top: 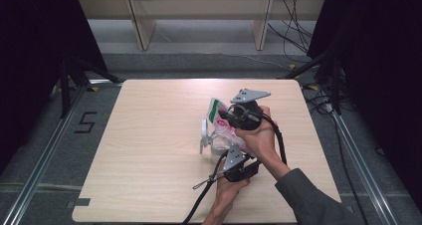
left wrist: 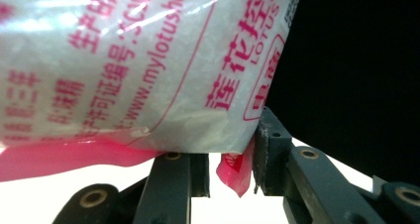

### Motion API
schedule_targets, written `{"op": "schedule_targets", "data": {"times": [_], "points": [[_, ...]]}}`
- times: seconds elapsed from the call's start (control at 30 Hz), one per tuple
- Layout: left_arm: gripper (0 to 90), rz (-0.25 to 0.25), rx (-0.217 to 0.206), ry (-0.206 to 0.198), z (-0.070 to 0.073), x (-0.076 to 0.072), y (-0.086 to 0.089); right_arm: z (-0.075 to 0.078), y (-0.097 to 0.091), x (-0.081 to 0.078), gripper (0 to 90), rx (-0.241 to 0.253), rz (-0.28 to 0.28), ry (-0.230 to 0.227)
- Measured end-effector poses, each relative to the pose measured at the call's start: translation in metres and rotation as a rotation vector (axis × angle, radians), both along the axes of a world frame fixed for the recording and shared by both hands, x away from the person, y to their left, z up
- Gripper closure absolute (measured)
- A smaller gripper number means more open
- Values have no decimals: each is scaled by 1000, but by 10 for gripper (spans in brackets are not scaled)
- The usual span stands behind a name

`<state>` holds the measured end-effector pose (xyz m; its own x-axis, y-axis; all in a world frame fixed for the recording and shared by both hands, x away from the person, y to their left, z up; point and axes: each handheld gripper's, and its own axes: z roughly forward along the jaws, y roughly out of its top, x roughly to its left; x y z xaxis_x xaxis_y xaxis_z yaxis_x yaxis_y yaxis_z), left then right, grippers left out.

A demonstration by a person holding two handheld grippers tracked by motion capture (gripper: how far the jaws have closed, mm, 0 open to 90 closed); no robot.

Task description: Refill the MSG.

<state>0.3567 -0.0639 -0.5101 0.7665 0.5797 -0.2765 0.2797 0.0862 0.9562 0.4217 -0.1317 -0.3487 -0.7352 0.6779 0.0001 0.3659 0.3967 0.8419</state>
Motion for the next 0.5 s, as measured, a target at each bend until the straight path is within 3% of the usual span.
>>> {"op": "schedule_targets", "data": {"times": [0.07, 0.13, 0.2, 0.23, 0.27, 0.3, 0.37, 0.5], "points": [[712, -9, -2, -8, -1, 0, -1, -3, 4, -1, 900, -28, 4, -6], [712, 0, 4, -4, 0, -1, 0, -2, 4, -1, 900, -23, -1, 11], [713, -1, -3, -1, 0, 0, 1, -1, 2, 0, 900, -11, -2, -16], [713, -3, -4, -2, 0, 0, 0, -1, 3, -1, 900, -7, 0, -2], [713, -3, -4, -2, 0, 0, 0, -2, 4, -1, 900, -21, 5, 11], [712, -4, -6, -1, -1, -1, -1, -3, 4, 1, 900, -36, 17, -22], [713, -3, -6, -3, 0, 0, -1, -2, 4, 0, 900, -24, 8, 3], [712, -6, -3, -1, 0, 0, 0, -2, 3, 1, 900, -29, 19, -6]]}}
